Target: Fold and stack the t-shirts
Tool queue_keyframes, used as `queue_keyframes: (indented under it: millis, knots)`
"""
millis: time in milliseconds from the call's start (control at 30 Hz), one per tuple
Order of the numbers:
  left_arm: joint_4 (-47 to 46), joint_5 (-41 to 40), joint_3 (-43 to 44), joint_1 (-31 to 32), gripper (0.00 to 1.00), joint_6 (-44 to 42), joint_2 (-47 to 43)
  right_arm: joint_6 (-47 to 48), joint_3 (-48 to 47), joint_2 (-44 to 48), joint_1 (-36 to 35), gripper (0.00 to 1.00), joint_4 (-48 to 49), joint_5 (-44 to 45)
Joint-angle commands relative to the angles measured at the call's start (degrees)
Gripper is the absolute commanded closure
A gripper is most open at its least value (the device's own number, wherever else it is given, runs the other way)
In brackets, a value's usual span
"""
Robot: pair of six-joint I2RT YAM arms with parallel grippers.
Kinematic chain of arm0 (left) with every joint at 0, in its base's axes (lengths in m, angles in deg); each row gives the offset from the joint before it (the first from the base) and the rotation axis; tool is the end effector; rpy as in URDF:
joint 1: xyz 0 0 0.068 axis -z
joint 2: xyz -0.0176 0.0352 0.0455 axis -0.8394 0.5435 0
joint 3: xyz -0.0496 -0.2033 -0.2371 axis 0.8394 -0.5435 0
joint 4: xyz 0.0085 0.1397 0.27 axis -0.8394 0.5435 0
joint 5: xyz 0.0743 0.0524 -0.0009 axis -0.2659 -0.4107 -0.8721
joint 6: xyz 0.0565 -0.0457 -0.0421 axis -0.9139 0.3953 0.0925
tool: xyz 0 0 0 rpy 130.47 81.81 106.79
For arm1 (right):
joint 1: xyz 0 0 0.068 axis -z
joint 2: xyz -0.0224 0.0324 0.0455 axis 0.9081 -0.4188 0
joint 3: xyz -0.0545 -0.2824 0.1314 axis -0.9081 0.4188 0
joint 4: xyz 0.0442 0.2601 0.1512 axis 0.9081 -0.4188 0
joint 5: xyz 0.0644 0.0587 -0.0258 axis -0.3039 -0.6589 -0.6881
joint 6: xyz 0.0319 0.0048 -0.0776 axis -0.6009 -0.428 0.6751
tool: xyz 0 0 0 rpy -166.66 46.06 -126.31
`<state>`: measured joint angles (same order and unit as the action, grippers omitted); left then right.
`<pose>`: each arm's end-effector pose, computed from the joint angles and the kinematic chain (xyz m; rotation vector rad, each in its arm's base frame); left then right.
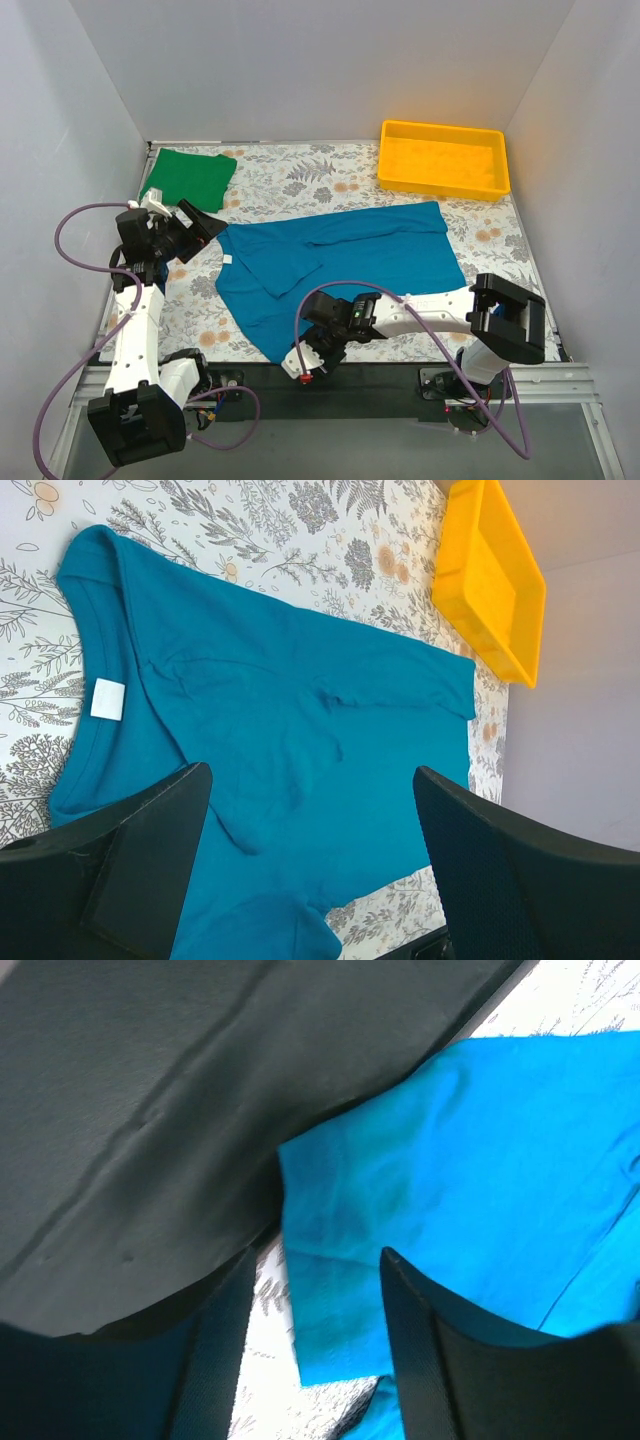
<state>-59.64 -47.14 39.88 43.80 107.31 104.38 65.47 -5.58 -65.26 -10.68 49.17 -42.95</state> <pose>0.2508 0.0191 0.2934 -1.2970 1.9147 -1.1662 0.0612 0.3549 0.1590 -2.4139 0.8972 0.6062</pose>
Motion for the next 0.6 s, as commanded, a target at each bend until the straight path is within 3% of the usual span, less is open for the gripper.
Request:
queue_keyframes:
  millis: [0, 233, 367, 400, 433, 567]
  knots:
    - [1.3, 0.0, -0.4, 0.0, 0.19, -0.9, -2.4, -3.4, -4.3, -2.8, -1.6, 0.45, 3.2, 3.1]
    - [2.2, -0.1, -0.5, 0.0, 0.20, -1.5, -3.7, -4.8, -5.2, -4.6, -3.0, 0.60, 3.2, 2.3]
    - [2.3, 0.0, 0.1, 0.0, 0.20, -1.5, -3.7, -6.0, -6.0, -5.1, -3.0, 0.79, 3.0, 2.1]
    - [2.4, 0.2, 0.1, 0.0, 0.20, -1.6, -3.8, -6.2, -6.2, -4.8, -2.8, 0.91, 2.8, 2.3]
    - [2.4, 0.2, 0.2, 0.0, 0.20, -1.8, -3.9, -6.7, -6.4, -4.6, -2.0, 0.96, 2.7, 1.8]
    - [2.4, 2.0, 0.5, 0.1, 0.20, -2.3, -3.8, -9.7, -8.6, -2.4, 5.6, 0.99, 2.7, -2.4]
